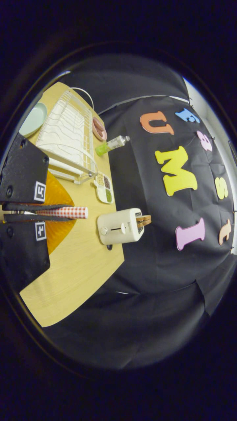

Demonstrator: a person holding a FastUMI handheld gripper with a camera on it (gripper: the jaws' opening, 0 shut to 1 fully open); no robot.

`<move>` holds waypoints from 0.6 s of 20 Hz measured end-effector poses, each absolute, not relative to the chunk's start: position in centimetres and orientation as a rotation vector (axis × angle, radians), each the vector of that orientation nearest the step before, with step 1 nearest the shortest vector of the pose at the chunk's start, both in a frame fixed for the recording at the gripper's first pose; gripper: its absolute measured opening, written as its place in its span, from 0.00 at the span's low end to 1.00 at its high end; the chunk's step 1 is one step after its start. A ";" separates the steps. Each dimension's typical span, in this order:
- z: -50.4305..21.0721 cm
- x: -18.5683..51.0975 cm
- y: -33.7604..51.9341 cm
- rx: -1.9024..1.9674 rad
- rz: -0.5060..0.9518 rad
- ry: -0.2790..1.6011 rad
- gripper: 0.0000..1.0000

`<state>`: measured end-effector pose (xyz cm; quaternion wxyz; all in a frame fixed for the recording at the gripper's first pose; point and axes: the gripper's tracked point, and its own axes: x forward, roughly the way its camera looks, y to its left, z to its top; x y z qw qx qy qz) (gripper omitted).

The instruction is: Take the plate from the dish rack, then take the spoon from the basket and place it into the plate.

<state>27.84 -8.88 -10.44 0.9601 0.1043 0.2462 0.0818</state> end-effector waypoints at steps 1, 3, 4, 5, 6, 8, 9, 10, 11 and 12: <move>-9.7 27.5 -8.9 0.219 0.160 0.471 0.08; -7.8 26.8 -9.1 0.237 0.140 0.418 0.08; -6.5 26.4 -8.9 0.249 0.135 0.393 0.08; -5.1 26.0 -9.0 0.248 0.122 0.362 0.08; -3.7 25.5 -9.1 0.243 0.113 0.331 0.08; -1.1 23.9 -8.7 0.224 0.105 0.259 0.08; 0.2 22.7 -8.2 0.215 0.108 0.228 0.08; 1.4 21.4 -7.7 0.207 0.109 0.198 0.08; 2.4 20.1 -7.1 0.202 0.112 0.171 0.08; 3.2 18.7 -6.2 0.199 0.116 0.149 0.08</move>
